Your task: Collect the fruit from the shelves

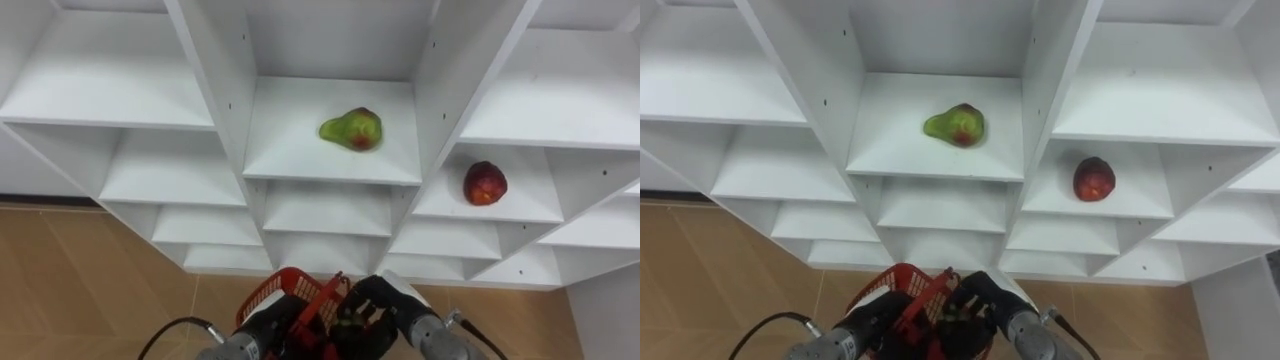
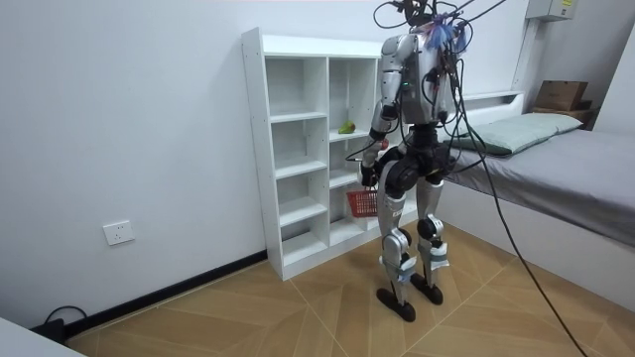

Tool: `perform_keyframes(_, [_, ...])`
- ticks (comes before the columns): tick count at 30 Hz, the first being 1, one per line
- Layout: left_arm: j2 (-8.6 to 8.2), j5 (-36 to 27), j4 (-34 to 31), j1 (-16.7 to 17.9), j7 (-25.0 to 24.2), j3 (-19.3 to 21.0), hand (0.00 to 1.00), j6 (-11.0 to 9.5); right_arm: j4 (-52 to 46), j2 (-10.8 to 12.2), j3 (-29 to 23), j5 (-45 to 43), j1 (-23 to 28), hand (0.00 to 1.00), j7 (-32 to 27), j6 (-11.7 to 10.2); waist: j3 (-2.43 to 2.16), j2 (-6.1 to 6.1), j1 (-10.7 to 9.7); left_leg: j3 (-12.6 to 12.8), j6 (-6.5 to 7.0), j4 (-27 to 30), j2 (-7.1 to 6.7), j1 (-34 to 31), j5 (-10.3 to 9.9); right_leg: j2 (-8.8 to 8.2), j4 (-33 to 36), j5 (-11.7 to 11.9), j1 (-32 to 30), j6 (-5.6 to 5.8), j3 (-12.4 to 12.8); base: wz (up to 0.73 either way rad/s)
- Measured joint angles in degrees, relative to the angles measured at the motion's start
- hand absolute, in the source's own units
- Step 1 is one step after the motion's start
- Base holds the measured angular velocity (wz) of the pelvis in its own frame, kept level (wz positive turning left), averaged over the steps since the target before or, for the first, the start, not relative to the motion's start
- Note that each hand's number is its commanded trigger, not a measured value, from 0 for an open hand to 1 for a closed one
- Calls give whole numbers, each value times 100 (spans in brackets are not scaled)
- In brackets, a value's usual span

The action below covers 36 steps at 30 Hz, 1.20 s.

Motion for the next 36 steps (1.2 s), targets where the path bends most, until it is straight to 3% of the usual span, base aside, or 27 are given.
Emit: perform_keyframes(36, [-12, -7, 18, 6, -2, -115, 100, -54, 133, 6, 11, 4, -3, 0, -34, -113, 7, 37, -14, -16, -1, -17, -3, 19, 1, 3, -9, 0, 8, 0, 27, 0])
